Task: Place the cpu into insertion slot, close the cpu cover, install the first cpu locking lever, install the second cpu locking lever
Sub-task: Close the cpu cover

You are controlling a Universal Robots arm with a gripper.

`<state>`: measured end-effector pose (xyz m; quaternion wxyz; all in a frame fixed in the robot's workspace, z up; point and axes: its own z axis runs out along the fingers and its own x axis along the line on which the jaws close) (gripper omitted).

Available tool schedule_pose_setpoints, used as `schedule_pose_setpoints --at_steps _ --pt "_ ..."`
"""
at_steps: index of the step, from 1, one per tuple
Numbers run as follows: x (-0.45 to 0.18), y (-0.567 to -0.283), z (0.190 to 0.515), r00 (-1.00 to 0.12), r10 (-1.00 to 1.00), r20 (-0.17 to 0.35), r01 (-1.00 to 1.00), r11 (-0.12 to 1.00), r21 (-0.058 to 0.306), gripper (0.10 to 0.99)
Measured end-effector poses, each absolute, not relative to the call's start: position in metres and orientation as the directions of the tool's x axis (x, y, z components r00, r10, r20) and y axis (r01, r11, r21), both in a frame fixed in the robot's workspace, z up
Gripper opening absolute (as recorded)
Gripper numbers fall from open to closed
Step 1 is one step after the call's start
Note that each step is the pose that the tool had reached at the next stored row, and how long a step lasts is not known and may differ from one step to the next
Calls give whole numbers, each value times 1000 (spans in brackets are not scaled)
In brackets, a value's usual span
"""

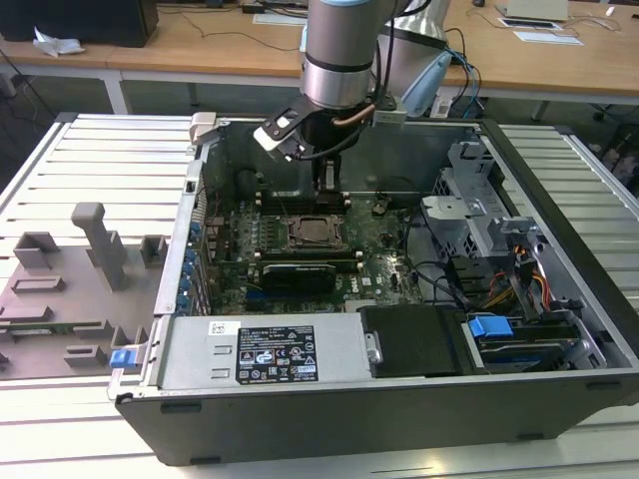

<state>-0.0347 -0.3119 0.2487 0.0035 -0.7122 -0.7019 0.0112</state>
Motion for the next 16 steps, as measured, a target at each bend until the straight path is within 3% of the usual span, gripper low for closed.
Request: schedule_pose_setpoints --at_steps 16 --pt "-35 -312 277 14 1000 -12 1000 -15 -21 106"
